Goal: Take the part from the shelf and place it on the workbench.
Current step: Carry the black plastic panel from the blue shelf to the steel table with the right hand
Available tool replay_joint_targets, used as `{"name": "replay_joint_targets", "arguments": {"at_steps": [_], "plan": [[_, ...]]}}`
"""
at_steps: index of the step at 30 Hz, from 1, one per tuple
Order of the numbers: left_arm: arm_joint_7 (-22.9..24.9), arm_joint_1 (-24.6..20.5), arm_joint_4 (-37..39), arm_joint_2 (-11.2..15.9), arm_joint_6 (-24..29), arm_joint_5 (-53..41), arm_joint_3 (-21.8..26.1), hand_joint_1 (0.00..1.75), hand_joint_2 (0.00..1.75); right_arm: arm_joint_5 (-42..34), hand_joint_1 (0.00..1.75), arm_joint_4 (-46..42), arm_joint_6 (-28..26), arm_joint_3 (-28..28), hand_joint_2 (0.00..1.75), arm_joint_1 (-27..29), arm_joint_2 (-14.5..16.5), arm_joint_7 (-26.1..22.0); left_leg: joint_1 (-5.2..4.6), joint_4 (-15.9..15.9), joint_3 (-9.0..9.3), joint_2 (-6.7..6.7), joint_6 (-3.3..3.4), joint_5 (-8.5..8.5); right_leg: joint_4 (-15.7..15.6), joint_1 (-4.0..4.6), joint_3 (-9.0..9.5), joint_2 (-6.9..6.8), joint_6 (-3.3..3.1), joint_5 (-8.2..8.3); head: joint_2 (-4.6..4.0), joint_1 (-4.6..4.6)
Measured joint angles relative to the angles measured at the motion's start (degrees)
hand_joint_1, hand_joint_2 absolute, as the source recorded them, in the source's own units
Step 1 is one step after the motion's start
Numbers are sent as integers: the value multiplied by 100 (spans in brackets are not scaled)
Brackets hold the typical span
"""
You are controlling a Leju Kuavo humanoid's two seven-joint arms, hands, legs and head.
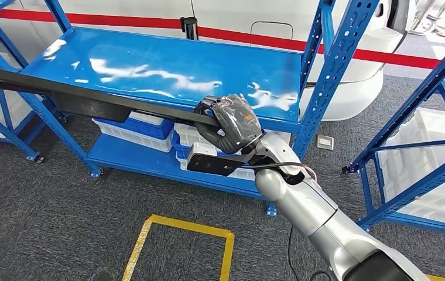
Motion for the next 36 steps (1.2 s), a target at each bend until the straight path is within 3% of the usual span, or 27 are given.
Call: {"name": "replay_joint_targets", "arguments": {"at_steps": [2,3,5,7,10,12,13,16,18,19,21,23,24,26,28,29,31,33,34,36], "plan": [[0,5,1,2,0,2,0,0,175,3,166,0,2,4,175,12,-1,0,1,478,-163,2,-24,-171,6,20,-43,-4,-11,24,0,2],[0,7,1,3,0,2,0,0,175,4,166,0,3,4,175,18,-2,0,2,406,-90,4,-27,-98,13,23,-59,-4,-11,35,0,1],[0,4,1,8,0,2,0,0,175,7,166,0,4,4,175,20,-1,0,6,-292,332,8,-14,208,43,25,-78,-3,-1,44,0,1],[0,-4,1,12,0,2,0,0,175,8,166,0,4,1,175,12,-1,0,-10,-901,665,6,28,375,89,66,-122,-1,30,50,0,3],[5,-8,1,10,1,2,0,0,175,14,166,0,4,-3,175,8,1,0,-46,-1036,672,-5,142,425,92,100,-183,0,126,94,0,6],[9,-9,1,6,2,2,0,0,175,23,166,0,4,-4,175,5,-3,-1,-39,-1077,651,4,232,487,207,88,-268,5,173,18,0,7],[10,-11,1,4,1,2,0,0,175,26,166,0,4,-5,175,4,-5,-1,-29,-1096,639,10,275,518,409,78,-369,8,179,-103,0,13],[11,-12,1,5,0,2,0,0,175,29,166,0,4,-5,175,16,-23,-2,-29,-1100,559,15,322,578,1535,41,-845,12,192,-613,0,27],[11,-11,1,4,0,2,0,0,175,33,166,0,4,-4,175,33,-37,-2,-31,-1098,514,13,314,611,1861,36,-946,11,236,-716,0,27],[11,-11,1,4,0,2,0,0,175,37,166,0,4,-3,175,38,-42,-2,-31,-1098,504,11,305,622,1736,33,-857,11,263,-663,0,28],[11,-12,1,0,0,2,0,0,175,43,166,-1,3,-3,175,33,-45,-2,-30,-1098,496,6,280,643,1008,29,-427,10,298,-422,0,29],[11,-13,0,-8,0,2,0,0,175,45,166,-3,2,-5,175,18,-43,-3,-41,-1098,485,3,231,671,253,56,-20,10,276,-224,0,26],[12,-13,0,-10,0,2,0,0,175,45,166,-4,2,-6,175,12,-41,-4,-47,-1100,476,4,201,688,75,75,67,12,248,-182,0,26],[13,-13,1,-11,0,2,0,0,175,46,166,-7,1,-8,175,9,-37,-4,-50,-1123,464,7,128,732,24,103,69,15,187,-140,0,25],[13,-11,1,-10,0,2,-1,0,175,47,166,-10,1,-8,175,8,-31,-4,-34,-1056,420,6,73,668,-20,38,67,9,102,-69,0,23],[13,-10,1,-10,0,2,-2,0,175,47,166,-11,2,-8,175,7,-25,-5,-31,-884,347,4,56,532,-45,3,65,4,58,-33,0,19],[14,-7,1,-5,0,4,-3,0,175,46,166,-13,2,-3,175,10,-10,-7,-31,-201,77,1,28,104,-57,-9,38,-4,5,6,0,15],[15,0,1,2,0,8,-3,0,175,46,166,-13,2,3,175,20,-6,-9,-29,422,-153,2,-4,-170,-54,4,-1,-9,-4,31,0,15],[15,3,1,2,-1,9,-3,0,175,46,166,-13,2,5,175,27,-7,-9,-24,462,-138,4,-13,-153,-51,5,-16,-9,-1,42,0,12],[15,5,1,8,-4,9,-3,0,175,46,166,-13,2,6,175,37,-8,-9,-5,-102,224,10,-21,143,-25,0,-31,-8,13,53,0,11]]}}
